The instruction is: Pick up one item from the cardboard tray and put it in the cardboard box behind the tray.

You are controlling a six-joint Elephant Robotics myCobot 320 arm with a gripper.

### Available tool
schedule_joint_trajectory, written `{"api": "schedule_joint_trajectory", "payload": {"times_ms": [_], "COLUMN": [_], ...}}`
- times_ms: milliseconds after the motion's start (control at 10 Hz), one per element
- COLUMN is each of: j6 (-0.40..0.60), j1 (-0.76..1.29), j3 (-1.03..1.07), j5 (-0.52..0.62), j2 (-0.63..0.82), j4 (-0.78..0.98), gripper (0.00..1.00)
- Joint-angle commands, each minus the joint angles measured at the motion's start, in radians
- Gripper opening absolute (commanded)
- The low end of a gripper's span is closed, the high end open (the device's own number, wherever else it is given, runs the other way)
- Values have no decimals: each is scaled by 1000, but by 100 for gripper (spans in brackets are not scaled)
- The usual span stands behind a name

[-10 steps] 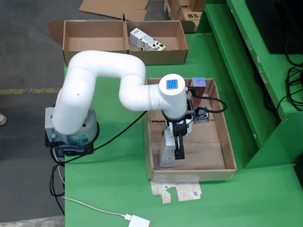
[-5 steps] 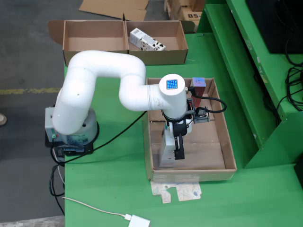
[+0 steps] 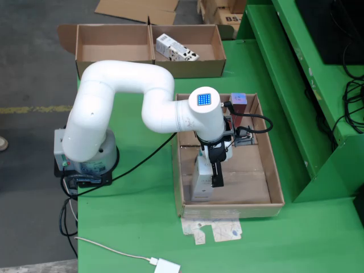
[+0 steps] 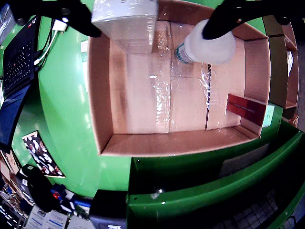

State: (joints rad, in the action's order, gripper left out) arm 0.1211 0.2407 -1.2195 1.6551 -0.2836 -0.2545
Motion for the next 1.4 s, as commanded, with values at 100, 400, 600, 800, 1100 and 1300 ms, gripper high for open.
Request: {"api": "schedule_joint_trajectory", "payload": {"times_ms": [100,400,600,800,1100,1300], "j6": [0,0,0,0,0,0], "j1": [0,0,0,0,0,0], "j3": [14,14,14,14,14,14], "j5": [-10,-10,-10,-10,-10,-10], "j2": [18,18,18,18,18,18], "j4": [4,4,4,4,4,4], "gripper": [20,0,0,0,0,0]}}
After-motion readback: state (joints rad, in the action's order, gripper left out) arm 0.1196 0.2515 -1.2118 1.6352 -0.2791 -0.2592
